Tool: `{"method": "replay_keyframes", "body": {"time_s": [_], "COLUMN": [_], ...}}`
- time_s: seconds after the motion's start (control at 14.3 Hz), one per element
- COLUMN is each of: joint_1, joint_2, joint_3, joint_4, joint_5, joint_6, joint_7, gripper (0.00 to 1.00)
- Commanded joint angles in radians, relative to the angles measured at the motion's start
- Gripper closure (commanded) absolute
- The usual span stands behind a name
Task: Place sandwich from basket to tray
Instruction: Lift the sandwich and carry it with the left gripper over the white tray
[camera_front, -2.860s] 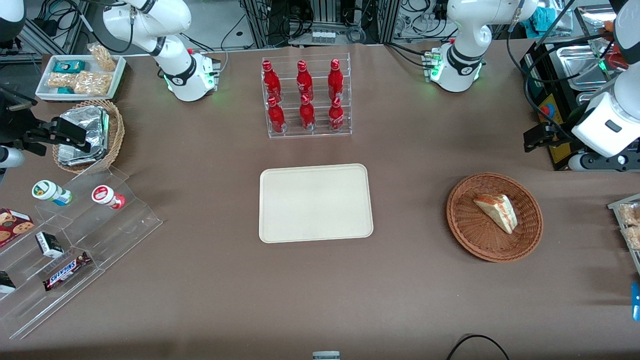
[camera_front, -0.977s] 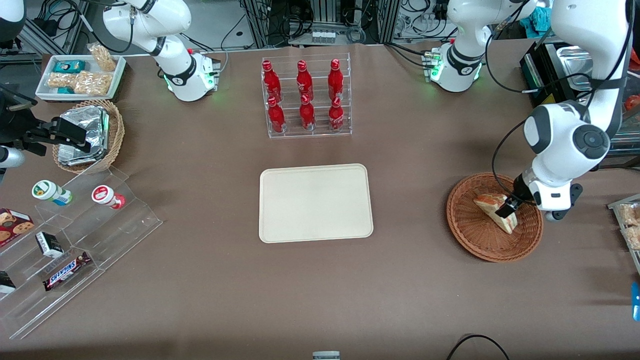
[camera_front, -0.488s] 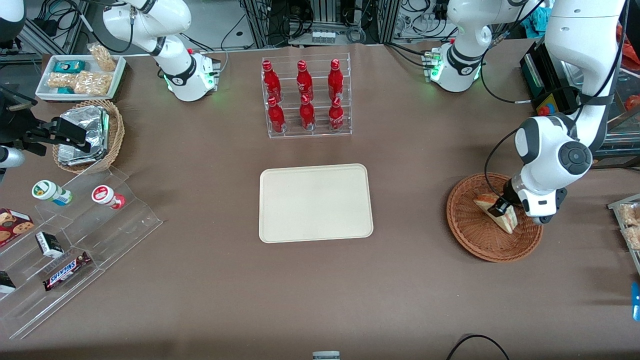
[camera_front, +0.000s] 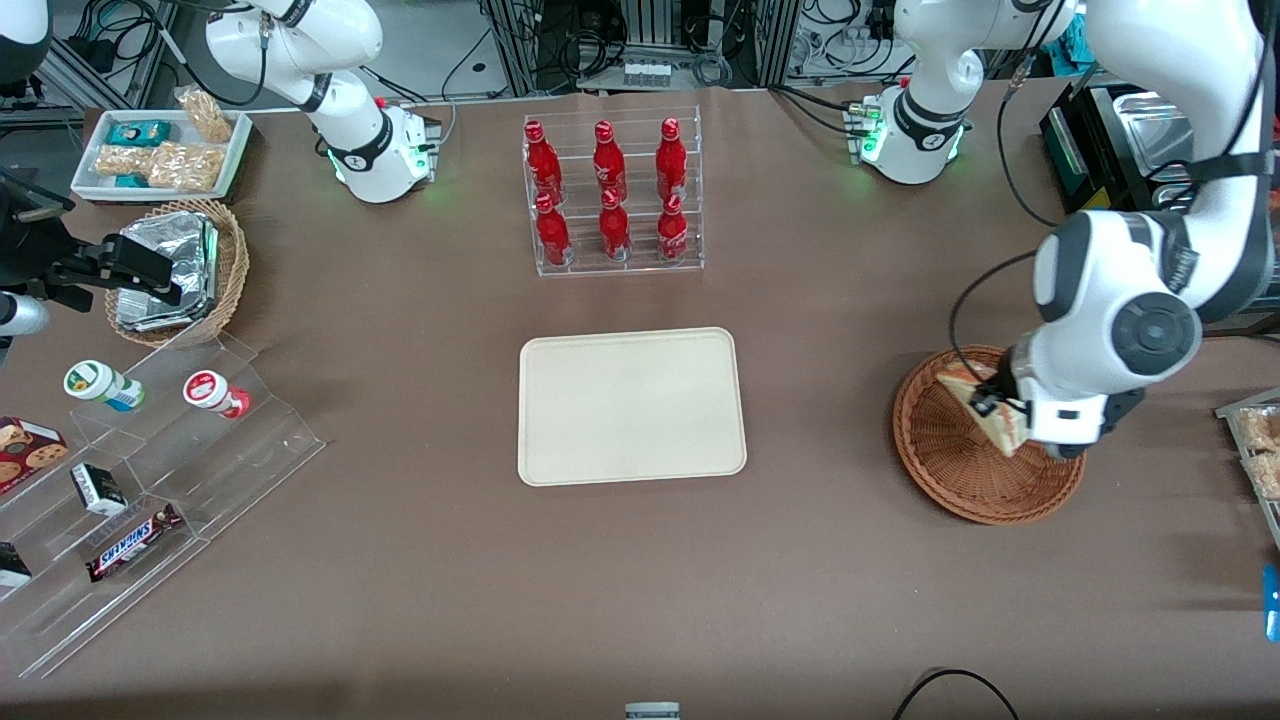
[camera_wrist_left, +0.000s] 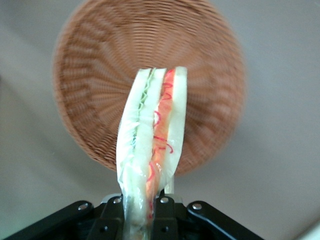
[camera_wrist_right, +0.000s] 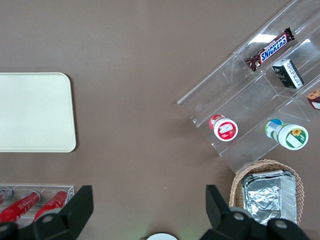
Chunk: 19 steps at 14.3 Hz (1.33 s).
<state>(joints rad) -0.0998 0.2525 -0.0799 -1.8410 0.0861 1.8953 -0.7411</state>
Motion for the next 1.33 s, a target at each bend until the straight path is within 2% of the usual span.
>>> {"method": "replay_keyframes", "body": {"time_s": [0.0, 0.21, 0.49, 0.77, 1.05, 1.26], "joint_1": [-0.041, -0.127, -0.337, -0.483, -0.549, -0.569], "joint_2": [0.046, 0.103, 0.284, 0.425, 0.534, 0.57], "joint_3": [-0.078, -0.172, -0.175, -0.167, -0.169, -0.17], "joint_4": [0.038, 0.066, 0.267, 0.432, 0.537, 0.566], "joint_5": [-0.018, -0.077, -0.068, -0.062, 0.108, 0.113], "joint_6": [0.033, 0.126, 0.156, 0.166, 0.186, 0.189], "joint_7": [0.21, 0.171, -0.079, -0.207, -0.375, -0.371], "gripper": [0.93, 0.95, 0.97, 0.99, 0.99, 0.99]}}
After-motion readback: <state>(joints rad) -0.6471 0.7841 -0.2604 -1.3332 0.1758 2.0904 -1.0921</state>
